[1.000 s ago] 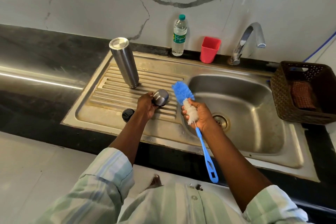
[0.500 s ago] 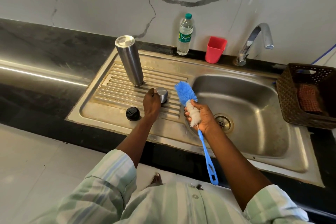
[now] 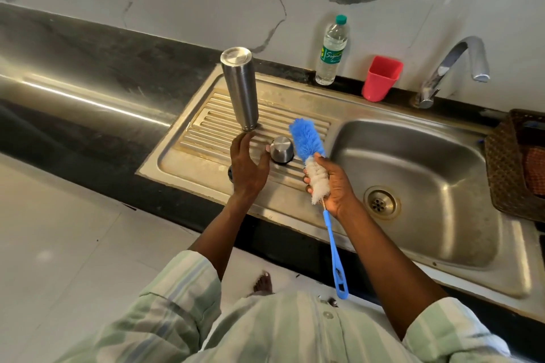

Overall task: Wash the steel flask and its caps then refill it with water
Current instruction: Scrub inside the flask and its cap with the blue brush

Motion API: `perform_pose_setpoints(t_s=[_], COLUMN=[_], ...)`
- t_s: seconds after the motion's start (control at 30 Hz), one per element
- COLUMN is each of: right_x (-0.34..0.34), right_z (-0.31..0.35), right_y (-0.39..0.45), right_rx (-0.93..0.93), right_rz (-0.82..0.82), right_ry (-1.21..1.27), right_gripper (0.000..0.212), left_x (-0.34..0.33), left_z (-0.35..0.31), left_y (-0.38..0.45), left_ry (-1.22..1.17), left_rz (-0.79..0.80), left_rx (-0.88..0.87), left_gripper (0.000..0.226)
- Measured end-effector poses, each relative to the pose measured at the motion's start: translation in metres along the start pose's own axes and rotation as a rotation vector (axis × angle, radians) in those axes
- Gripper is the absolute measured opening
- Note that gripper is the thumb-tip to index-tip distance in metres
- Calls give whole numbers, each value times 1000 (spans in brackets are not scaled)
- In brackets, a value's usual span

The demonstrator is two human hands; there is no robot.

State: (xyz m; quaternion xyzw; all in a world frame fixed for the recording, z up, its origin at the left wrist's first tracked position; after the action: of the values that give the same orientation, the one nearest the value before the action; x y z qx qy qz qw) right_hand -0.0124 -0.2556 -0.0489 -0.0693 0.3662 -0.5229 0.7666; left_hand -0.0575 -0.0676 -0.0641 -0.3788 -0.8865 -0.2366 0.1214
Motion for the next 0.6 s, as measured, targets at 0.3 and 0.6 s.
perform_pose_setpoints(t_s=[0.3, 0.6], right_x=[-11, -7], right_z=[-8, -2], right_y=[11, 7], right_rx=[38, 32], right_rz=[25, 95], right_ry=[48, 59], right_gripper=[16, 23], left_x=[31, 27], left_z=[33, 10], left_y=[-23, -36], left_ry=[207, 8], left_rz=[92, -73], left_rx=[160, 220], left_gripper=[83, 57])
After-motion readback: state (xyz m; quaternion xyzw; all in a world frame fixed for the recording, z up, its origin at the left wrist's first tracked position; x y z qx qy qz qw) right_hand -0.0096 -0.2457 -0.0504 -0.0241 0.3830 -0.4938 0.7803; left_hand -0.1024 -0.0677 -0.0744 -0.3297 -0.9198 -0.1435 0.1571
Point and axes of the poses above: each hand's wrist, its own y-axis towards the middle knuckle, its own x-axis out of the back of the hand, z = x × y, the point moved 2 cm from there along y, towards the middle knuckle, and after that the axes turned 2 degrees about -y, right-handed, at the moved point
